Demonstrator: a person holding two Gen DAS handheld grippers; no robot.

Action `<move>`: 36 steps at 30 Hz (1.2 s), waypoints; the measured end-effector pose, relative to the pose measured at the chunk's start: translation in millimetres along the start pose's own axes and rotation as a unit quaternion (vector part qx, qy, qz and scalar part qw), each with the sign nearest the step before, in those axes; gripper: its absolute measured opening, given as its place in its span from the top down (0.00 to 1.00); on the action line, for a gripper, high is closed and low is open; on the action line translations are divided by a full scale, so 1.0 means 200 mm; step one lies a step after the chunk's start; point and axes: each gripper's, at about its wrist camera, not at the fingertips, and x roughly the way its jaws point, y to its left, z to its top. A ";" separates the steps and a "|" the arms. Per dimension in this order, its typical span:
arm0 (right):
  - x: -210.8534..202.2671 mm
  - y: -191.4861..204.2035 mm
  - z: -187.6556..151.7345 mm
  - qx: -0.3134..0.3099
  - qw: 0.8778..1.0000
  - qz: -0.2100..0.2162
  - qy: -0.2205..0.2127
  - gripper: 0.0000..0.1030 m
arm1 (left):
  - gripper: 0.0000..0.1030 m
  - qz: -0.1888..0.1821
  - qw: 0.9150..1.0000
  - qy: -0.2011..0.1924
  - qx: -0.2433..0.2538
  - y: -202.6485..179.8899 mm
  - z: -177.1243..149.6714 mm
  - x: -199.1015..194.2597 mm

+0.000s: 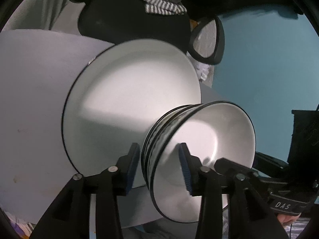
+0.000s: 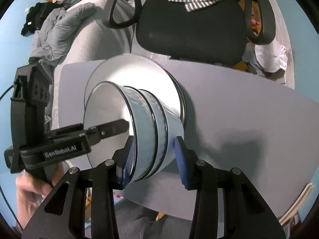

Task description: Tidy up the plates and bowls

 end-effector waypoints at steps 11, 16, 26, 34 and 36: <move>0.02 -0.04 -0.02 0.028 1.000 0.012 -0.001 0.61 | 0.37 -0.043 0.998 0.041 -0.014 0.00 0.04 0.09; 0.01 0.01 -0.01 0.012 1.000 0.001 -0.008 0.61 | 0.37 -0.058 0.997 0.030 -0.027 0.03 0.02 0.09; 0.01 0.08 0.07 -0.018 1.000 -0.024 -0.006 0.63 | 0.39 -0.087 0.995 0.018 -0.052 0.07 -0.03 0.10; 0.00 0.13 0.08 -0.047 0.998 -0.036 -0.018 0.63 | 0.39 -0.102 0.992 0.014 -0.068 0.13 -0.09 0.13; 0.00 0.14 0.09 -0.050 0.998 -0.038 -0.017 0.63 | 0.39 -0.101 0.992 0.014 -0.069 0.12 -0.08 0.11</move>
